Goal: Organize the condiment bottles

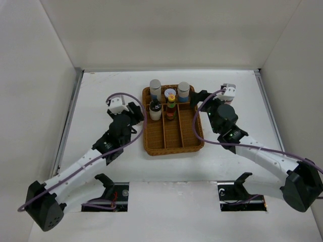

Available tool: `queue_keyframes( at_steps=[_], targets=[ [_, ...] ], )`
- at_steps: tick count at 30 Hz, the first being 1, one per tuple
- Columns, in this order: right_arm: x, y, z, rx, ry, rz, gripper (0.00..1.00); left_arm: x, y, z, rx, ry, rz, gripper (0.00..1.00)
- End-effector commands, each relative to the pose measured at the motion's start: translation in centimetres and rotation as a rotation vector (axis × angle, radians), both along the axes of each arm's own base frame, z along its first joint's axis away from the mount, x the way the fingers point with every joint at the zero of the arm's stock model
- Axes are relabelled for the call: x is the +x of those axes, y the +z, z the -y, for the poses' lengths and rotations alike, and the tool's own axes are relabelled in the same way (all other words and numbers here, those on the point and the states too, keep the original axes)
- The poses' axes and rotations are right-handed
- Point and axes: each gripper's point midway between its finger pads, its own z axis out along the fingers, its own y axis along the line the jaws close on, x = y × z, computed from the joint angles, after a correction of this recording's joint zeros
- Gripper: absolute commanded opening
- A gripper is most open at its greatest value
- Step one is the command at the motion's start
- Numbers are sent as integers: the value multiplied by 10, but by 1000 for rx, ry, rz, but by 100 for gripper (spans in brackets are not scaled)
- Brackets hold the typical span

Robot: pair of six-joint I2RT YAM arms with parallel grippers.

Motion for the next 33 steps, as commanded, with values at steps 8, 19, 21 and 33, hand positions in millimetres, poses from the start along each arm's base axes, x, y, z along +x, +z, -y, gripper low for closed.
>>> queue_keyframes(
  at_steps=[8,19,21,33],
  targets=[
    [-2,-14,26,49,-79,-42,100,-11,30,112,-74,-241,119,35],
    [40,-49,110,-43,-372,-182,100,-3,-61,132,73,-275,-29,39],
    [56,-66,133,-88,-441,-261,100,-6,-69,131,84,-278,-40,45],
    [104,-133,204,-180,-540,-529,100,-11,-47,113,30,-281,18,99]
  ],
)
